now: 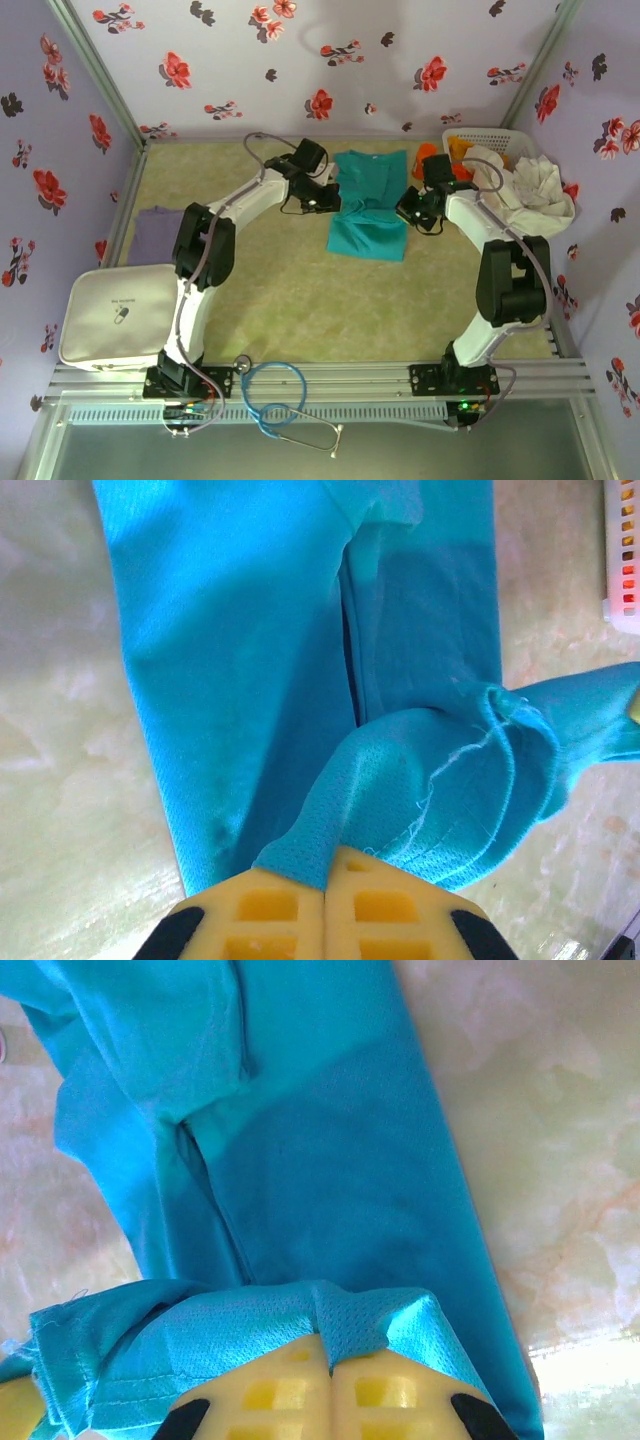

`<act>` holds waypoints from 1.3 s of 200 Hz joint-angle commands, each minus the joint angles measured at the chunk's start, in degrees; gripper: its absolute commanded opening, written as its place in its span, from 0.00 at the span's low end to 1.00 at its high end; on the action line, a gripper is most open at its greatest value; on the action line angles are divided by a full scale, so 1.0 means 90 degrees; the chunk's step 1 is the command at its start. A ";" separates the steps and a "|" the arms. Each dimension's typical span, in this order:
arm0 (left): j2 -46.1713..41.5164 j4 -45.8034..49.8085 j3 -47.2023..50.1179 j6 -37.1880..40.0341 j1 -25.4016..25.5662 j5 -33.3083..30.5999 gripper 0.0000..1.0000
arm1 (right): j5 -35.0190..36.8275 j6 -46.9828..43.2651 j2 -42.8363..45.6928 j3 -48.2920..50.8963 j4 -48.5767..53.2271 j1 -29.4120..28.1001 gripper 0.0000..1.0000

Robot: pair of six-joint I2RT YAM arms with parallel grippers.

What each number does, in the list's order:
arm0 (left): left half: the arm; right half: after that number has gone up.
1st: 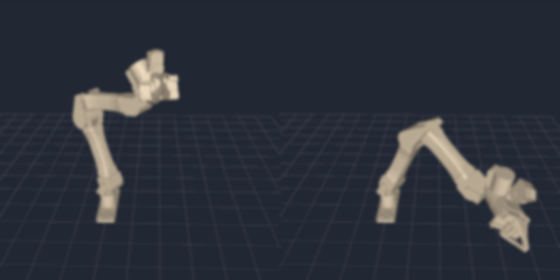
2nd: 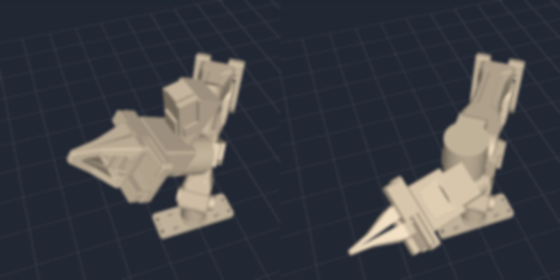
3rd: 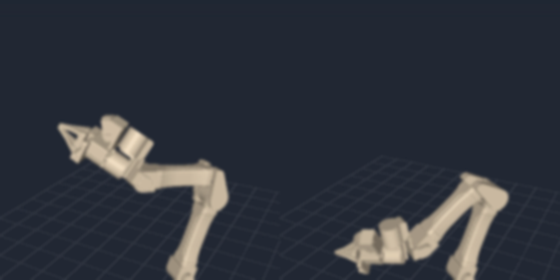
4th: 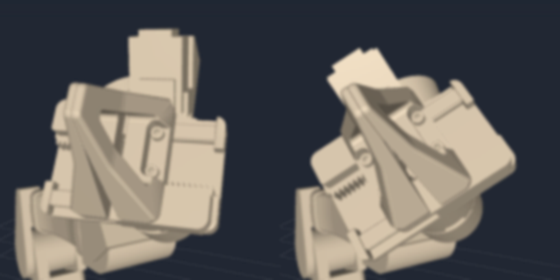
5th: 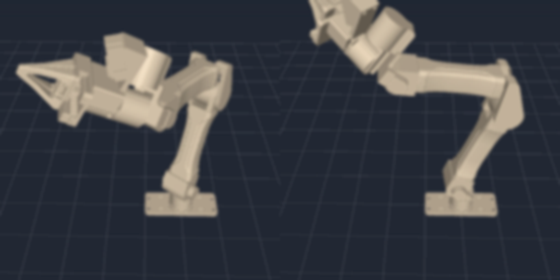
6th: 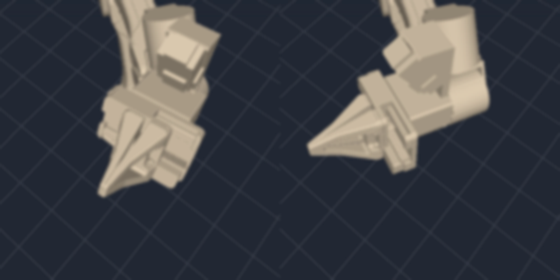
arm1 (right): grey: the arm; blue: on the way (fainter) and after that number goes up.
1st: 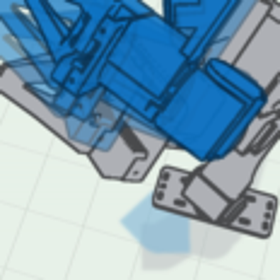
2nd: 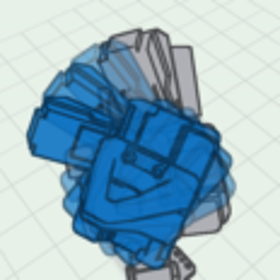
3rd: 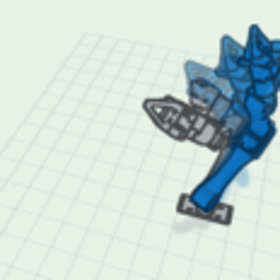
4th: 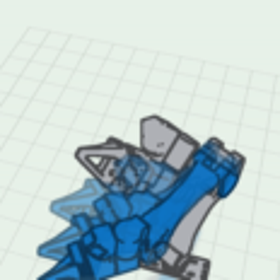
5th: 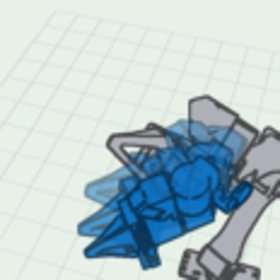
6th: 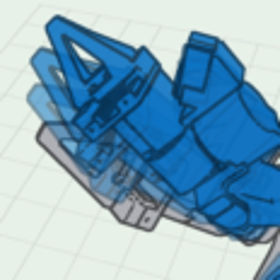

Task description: Fold and stack the t-shirts

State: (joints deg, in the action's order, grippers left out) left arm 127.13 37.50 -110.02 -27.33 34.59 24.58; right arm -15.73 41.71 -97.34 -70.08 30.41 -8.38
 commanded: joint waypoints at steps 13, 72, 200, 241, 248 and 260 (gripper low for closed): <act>0.0449 0.0274 -0.0664 0.0332 -0.0091 0.0226 0.01 | -0.0162 -0.0074 -0.0285 -0.0170 -0.0275 0.0101 0.00; 0.0941 0.0170 -0.0998 0.0445 -0.0191 0.0229 0.22 | -0.0170 -0.0030 -0.0851 -0.0408 -0.0572 0.0284 0.08; -0.0719 0.0120 0.0035 0.0427 -0.0237 -0.0144 0.45 | -0.0803 -0.0622 -0.0242 -0.0123 -0.0556 0.0336 0.87; -0.0913 -0.1041 0.1295 -0.0273 0.0078 0.0226 0.45 | -0.1417 0.0365 0.0289 0.0734 -0.1286 0.0265 0.87; -0.0840 -0.1197 0.1392 -0.0387 0.0115 0.0282 0.45 | -0.1437 0.0560 0.0369 0.0870 -0.1436 0.0222 0.87; -0.0701 -0.1418 0.1426 -0.0534 0.0167 0.0406 0.44 | -0.1476 0.0901 0.0466 0.1077 -0.1707 0.0153 0.87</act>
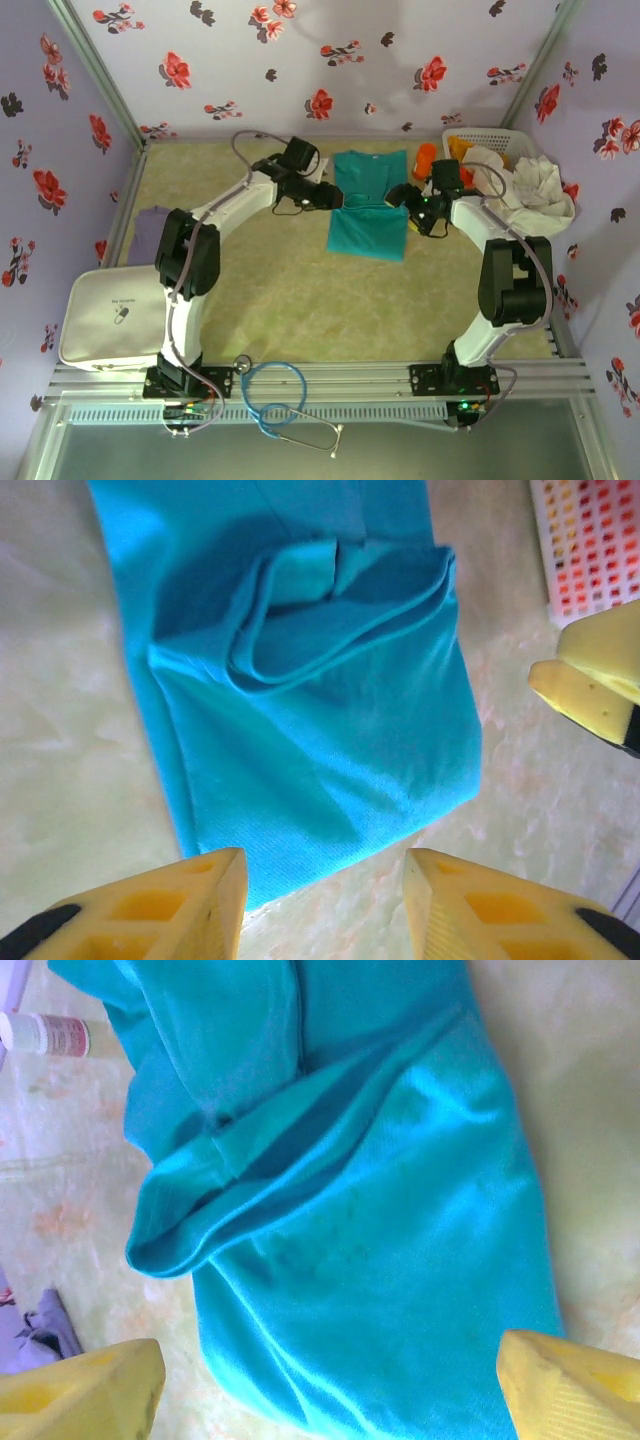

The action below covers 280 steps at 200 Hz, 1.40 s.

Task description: Fold and stack the t-shirts

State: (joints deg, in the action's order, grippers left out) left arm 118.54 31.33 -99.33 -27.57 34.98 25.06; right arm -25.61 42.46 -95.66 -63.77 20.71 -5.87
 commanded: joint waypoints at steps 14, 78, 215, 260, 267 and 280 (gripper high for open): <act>0.0396 -0.1067 0.0282 -0.0715 0.0189 0.0443 0.44 | -0.0449 0.1200 0.0354 0.0643 -0.1051 -0.0210 0.87; 0.1484 -0.2295 -0.0265 -0.1686 0.0264 0.1036 0.44 | -0.0448 0.1965 0.0089 0.1439 -0.2432 -0.0625 0.87; 0.3244 -0.3146 -0.2524 -0.2793 -0.0515 0.0664 0.41 | -0.0131 0.1556 -0.0540 0.2028 -0.2658 -0.0677 0.86; 0.2051 -0.2554 -0.1625 -0.2090 -0.0549 0.0632 0.41 | -0.0106 0.1300 -0.0422 0.1751 -0.2266 -0.0685 0.86; 0.1759 -0.2549 -0.1334 -0.1984 -0.0547 0.0582 0.41 | -0.0085 0.1232 -0.0400 0.1688 -0.2140 -0.0686 0.86; 0.1243 -0.2538 -0.0778 -0.1809 -0.0547 0.0504 0.42 | -0.0102 0.1106 -0.0332 0.1540 -0.1979 -0.0680 0.87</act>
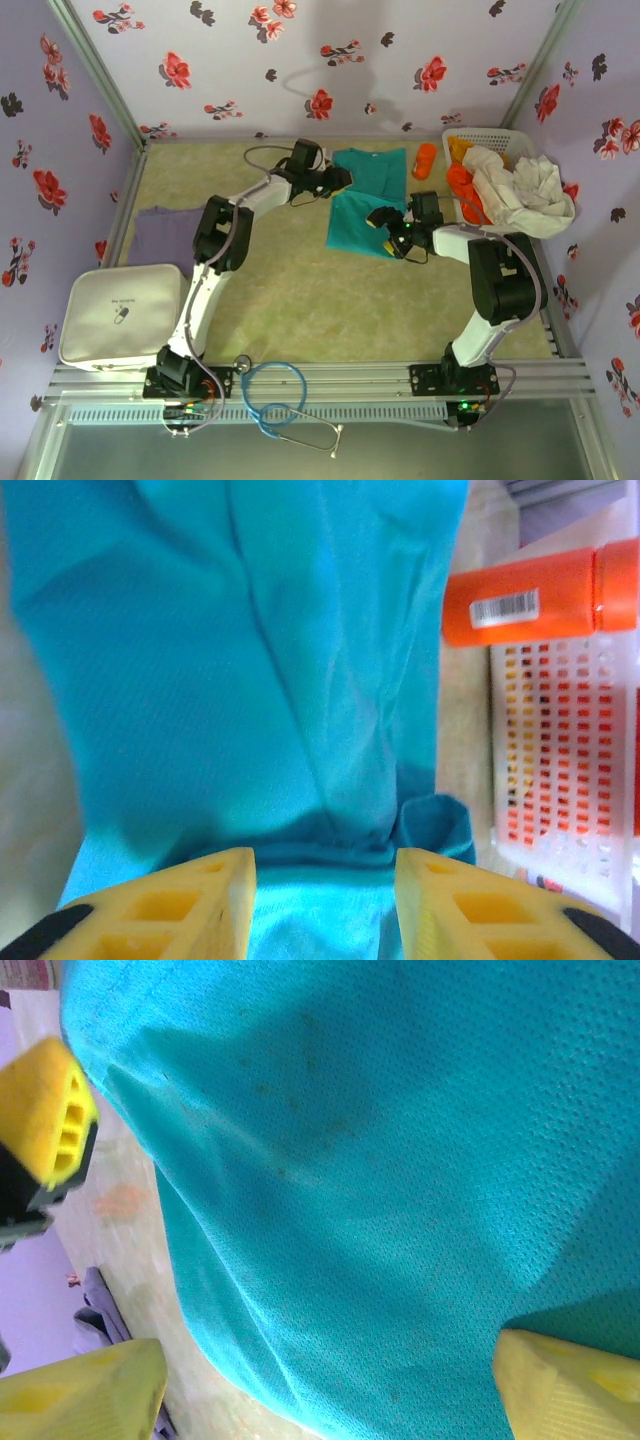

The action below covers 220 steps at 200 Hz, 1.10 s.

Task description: Fold and stack the t-shirts

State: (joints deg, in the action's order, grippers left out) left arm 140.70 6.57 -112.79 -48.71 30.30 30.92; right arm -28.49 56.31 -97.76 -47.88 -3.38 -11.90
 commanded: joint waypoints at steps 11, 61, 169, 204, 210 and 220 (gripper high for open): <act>-0.1617 0.0145 0.1218 0.0616 -0.0013 -0.0174 0.42 | 0.0241 -0.0557 -0.0008 -0.0339 0.0886 -0.0015 0.88; -0.2496 -0.0124 0.2672 0.0592 0.0370 -0.0193 0.42 | 0.0610 -0.1165 0.0374 -0.1003 0.1840 0.0014 1.00; -0.1805 -0.0180 0.3380 0.0575 0.1036 -0.0207 0.40 | 0.0771 -0.1355 0.1119 -0.0644 0.2650 0.0504 0.89; -0.2009 0.0114 0.3956 0.0514 0.1037 -0.0248 0.37 | 0.0801 -0.1687 0.1140 -0.0566 0.3410 0.0541 0.86; -0.2077 0.0058 0.4118 0.0470 0.1037 -0.0270 0.36 | 0.0838 -0.1724 0.1208 -0.0502 0.3474 0.0541 0.86; -0.2181 -0.0001 0.4329 0.0383 0.1052 -0.0271 0.36 | 0.0911 -0.1740 0.1319 -0.0384 0.3545 0.0541 0.86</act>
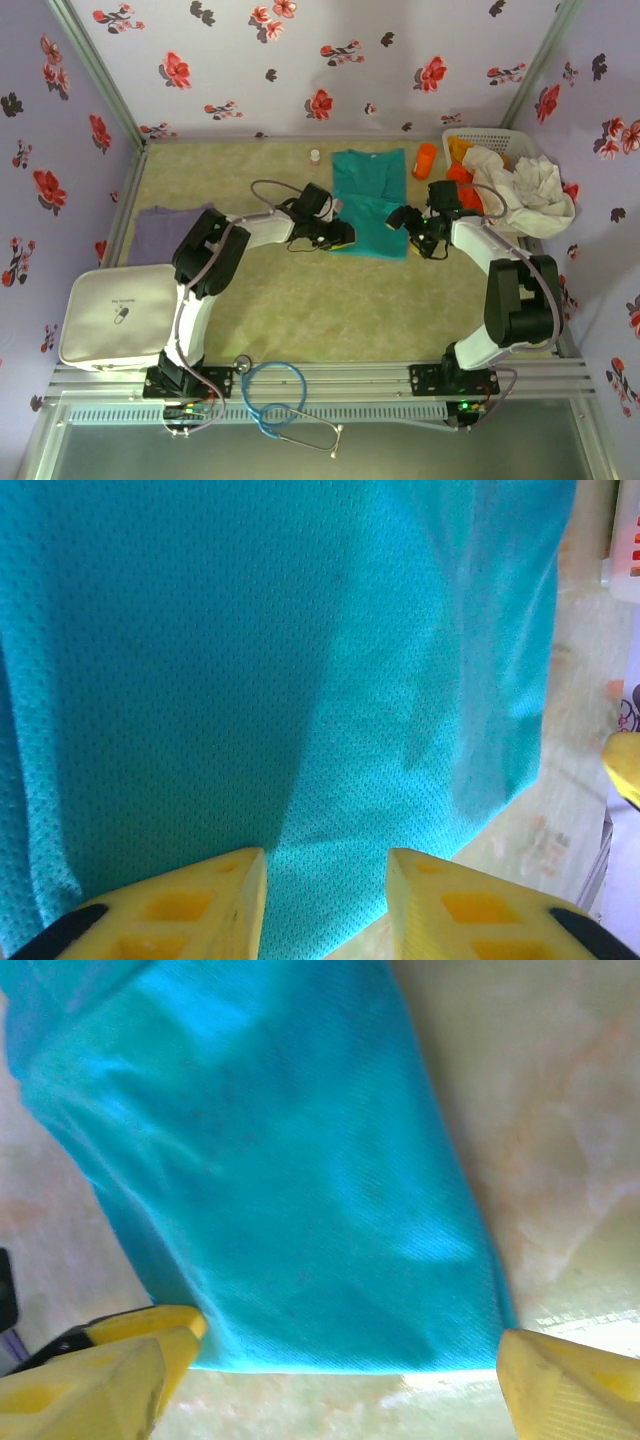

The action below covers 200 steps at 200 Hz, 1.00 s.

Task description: Fold and stack the t-shirts

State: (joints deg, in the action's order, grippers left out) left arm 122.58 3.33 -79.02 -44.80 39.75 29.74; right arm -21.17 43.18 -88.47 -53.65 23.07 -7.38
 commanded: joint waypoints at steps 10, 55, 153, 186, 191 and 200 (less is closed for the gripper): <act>-0.0275 0.0351 0.0761 -0.0138 0.0039 -0.0130 0.35 | 0.0118 -0.0266 0.0378 0.0356 0.0682 0.0048 0.86; -0.0783 0.0240 0.1515 -0.0367 0.0388 -0.0120 0.34 | 0.0089 -0.0149 0.0696 0.0702 0.0793 0.0051 0.84; -0.2306 -0.0127 0.3319 -0.1292 0.0961 -0.0328 0.35 | 0.0074 -0.0560 0.1583 0.1521 0.1714 -0.0345 0.84; -0.2995 0.0659 0.3116 -0.0961 0.0972 -0.0450 0.43 | 0.0078 -0.0387 0.1957 0.1772 0.1776 -0.0483 0.82; -0.3102 0.0818 0.3076 -0.0872 0.0967 -0.0476 0.45 | 0.0068 -0.0356 0.1998 0.1803 0.1758 -0.0531 0.82; -0.3260 0.1091 0.3001 -0.0736 0.0937 -0.0501 0.46 | 0.0049 -0.0327 0.2051 0.1842 0.1720 -0.0642 0.81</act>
State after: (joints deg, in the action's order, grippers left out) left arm 98.35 4.29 -50.43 -54.63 48.38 27.24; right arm -20.95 39.42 -71.96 -38.30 36.69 -11.27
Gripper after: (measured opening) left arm 0.445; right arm 0.818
